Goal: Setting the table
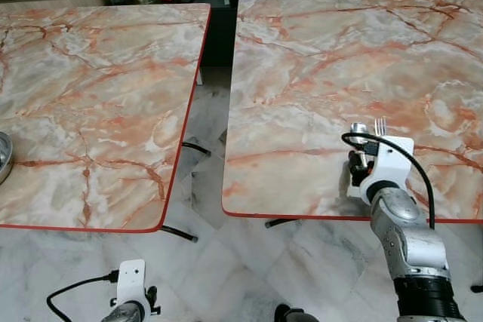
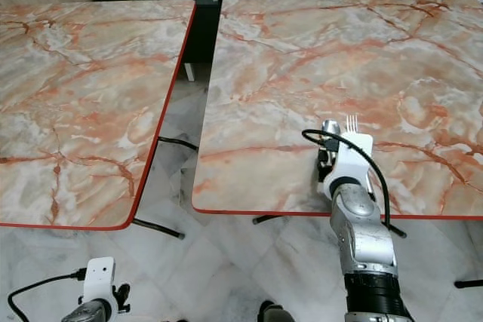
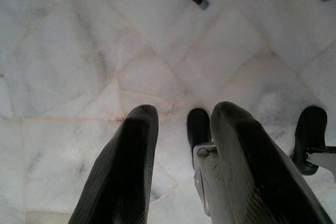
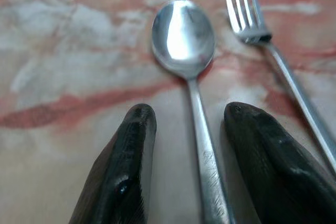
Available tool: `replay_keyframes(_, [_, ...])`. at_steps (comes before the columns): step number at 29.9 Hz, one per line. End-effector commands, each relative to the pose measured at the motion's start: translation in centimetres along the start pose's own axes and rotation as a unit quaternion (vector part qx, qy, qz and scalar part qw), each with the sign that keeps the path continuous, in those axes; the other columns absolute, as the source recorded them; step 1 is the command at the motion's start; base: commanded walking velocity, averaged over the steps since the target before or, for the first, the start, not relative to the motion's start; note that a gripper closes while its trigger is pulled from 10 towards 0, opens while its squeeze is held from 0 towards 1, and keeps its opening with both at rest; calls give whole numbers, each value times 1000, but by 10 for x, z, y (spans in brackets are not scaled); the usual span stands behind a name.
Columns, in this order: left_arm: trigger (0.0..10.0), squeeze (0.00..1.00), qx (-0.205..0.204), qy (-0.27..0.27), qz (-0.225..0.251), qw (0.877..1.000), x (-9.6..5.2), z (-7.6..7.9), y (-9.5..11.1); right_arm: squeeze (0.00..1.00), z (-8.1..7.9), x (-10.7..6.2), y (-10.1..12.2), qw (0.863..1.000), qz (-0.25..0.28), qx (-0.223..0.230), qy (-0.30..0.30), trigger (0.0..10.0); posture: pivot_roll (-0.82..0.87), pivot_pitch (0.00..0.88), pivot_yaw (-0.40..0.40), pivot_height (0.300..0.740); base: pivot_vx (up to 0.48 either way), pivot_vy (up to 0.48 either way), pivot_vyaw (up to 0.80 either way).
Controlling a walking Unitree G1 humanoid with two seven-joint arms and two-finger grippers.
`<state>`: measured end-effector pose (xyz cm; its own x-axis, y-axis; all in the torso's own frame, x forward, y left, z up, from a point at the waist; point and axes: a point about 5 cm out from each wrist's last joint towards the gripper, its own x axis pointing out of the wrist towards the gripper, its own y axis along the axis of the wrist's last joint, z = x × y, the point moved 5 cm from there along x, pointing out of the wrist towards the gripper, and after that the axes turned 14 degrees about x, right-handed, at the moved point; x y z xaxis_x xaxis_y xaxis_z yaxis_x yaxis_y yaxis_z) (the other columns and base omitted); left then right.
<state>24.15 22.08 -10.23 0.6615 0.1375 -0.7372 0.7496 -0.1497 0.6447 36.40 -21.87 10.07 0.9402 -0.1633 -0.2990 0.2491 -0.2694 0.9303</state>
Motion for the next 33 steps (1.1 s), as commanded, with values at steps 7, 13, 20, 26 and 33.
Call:
replay_keyframes(7, [10000,0,-8,5,-27,1000,-3,-6,-17,0,-1,3,-9,1000,-17,-7,2,10000,-79,195,59,740,0,0,0])
replay_keyframes(13, [10000,0,-10,-1,-30,1000,-3,-3,-18,0,-3,3,-13,999,-27,-14,9,0,-78,198,56,740,0,0,0])
replay_keyframes(20, [10000,0,-11,-4,-32,999,-3,-1,-19,0,-4,4,-12,999,-26,-16,11,0,-78,199,56,740,0,0,0])
replay_keyframes(26, [10000,0,-10,-5,-35,999,-3,-1,-21,0,-6,5,-11,999,-24,-16,15,0,-78,196,56,740,0,0,0])
replay_keyframes(33, [10000,0,-11,-5,-38,999,-4,0,-23,0,-8,5,-12,999,-24,-14,18,0,-77,195,54,740,0,0,0])
